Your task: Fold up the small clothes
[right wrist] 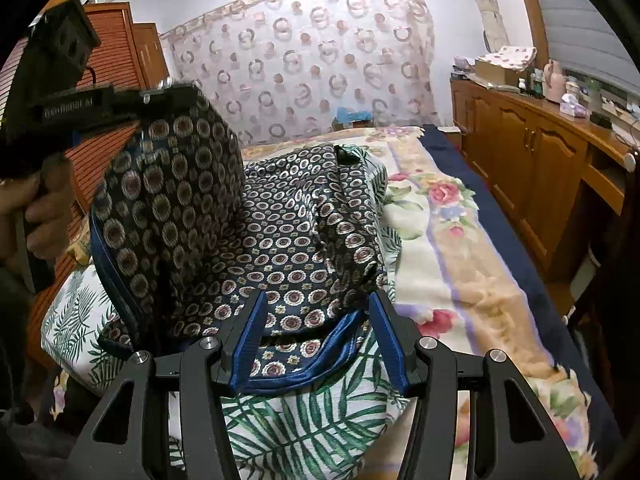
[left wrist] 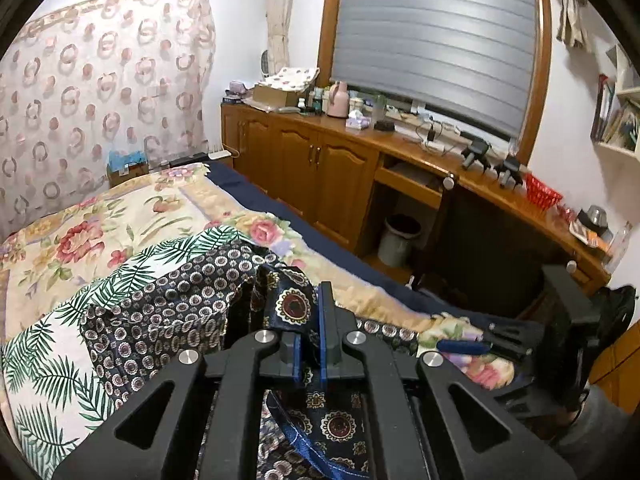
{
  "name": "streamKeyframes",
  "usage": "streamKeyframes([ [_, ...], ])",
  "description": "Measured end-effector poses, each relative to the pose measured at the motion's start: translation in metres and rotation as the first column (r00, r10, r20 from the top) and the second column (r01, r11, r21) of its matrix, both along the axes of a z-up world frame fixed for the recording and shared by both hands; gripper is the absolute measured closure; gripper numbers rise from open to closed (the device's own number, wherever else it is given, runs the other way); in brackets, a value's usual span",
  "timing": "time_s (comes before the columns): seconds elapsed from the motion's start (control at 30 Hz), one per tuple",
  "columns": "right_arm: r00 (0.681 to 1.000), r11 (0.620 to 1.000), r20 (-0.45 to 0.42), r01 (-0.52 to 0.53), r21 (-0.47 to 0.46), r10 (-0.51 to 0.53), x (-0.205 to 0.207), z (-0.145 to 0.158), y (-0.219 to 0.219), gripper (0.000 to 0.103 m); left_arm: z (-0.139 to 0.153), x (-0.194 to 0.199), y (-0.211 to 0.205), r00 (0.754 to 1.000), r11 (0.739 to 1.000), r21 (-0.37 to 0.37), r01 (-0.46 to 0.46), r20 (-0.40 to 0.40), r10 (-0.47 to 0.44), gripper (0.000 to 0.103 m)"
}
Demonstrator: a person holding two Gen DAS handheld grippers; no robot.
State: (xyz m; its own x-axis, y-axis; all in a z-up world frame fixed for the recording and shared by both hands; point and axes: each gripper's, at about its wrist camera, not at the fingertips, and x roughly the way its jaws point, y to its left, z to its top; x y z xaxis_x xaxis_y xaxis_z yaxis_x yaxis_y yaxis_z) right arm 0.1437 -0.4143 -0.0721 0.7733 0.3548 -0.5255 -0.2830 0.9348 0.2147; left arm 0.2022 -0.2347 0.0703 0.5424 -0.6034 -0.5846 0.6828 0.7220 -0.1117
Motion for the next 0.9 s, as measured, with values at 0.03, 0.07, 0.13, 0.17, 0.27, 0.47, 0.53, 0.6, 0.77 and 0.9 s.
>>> streamKeyframes([
  [0.03,1.0,1.0,-0.002,0.002,0.001,-0.002,0.002,0.0,-0.001,0.048,0.0,-0.001,0.001,1.0,1.0,0.006,0.002,0.003,-0.002,0.092],
  [0.07,1.0,1.0,-0.003,0.003,0.002,-0.003,0.004,0.0,-0.001,0.048,0.0,-0.002,0.001,1.0,1.0,0.013,0.005,0.009,-0.005,0.089],
  [0.13,1.0,1.0,-0.004,0.001,0.006,-0.001,0.007,0.0,-0.002,0.048,0.003,-0.006,0.005,1.0,1.0,0.007,0.015,0.021,-0.015,0.074],
  [0.17,1.0,1.0,-0.004,0.002,0.006,-0.002,0.008,0.001,-0.001,0.048,0.003,-0.006,0.004,0.999,1.0,0.005,0.017,0.028,-0.017,0.069],
  [0.27,1.0,1.0,-0.003,0.008,-0.003,-0.008,0.013,0.004,0.0,0.048,0.007,-0.006,0.015,0.999,1.0,-0.002,0.022,0.041,-0.022,0.055],
  [0.47,1.0,1.0,0.016,0.007,-0.023,-0.006,0.026,0.019,0.007,0.048,-0.01,0.008,0.049,0.999,0.999,0.017,-0.029,0.029,0.029,0.022],
  [0.53,1.0,1.0,0.021,-0.001,-0.03,0.002,0.032,0.023,0.012,0.048,-0.02,0.015,0.061,0.998,0.998,0.035,-0.057,0.022,0.056,0.022],
  [0.6,1.0,0.999,0.023,-0.016,-0.04,0.017,0.04,0.026,0.021,0.048,-0.035,0.022,0.079,0.995,0.994,0.058,-0.097,0.008,0.097,0.022],
  [0.77,0.997,0.995,0.01,-0.071,-0.069,0.072,0.064,0.027,0.053,0.048,-0.065,0.033,0.114,0.987,0.981,0.108,-0.159,-0.022,0.162,0.022],
  [0.9,0.992,0.988,-0.008,-0.124,-0.09,0.124,0.086,0.026,0.085,0.048,-0.083,0.037,0.132,0.98,0.972,0.133,-0.192,-0.025,0.197,0.022],
])
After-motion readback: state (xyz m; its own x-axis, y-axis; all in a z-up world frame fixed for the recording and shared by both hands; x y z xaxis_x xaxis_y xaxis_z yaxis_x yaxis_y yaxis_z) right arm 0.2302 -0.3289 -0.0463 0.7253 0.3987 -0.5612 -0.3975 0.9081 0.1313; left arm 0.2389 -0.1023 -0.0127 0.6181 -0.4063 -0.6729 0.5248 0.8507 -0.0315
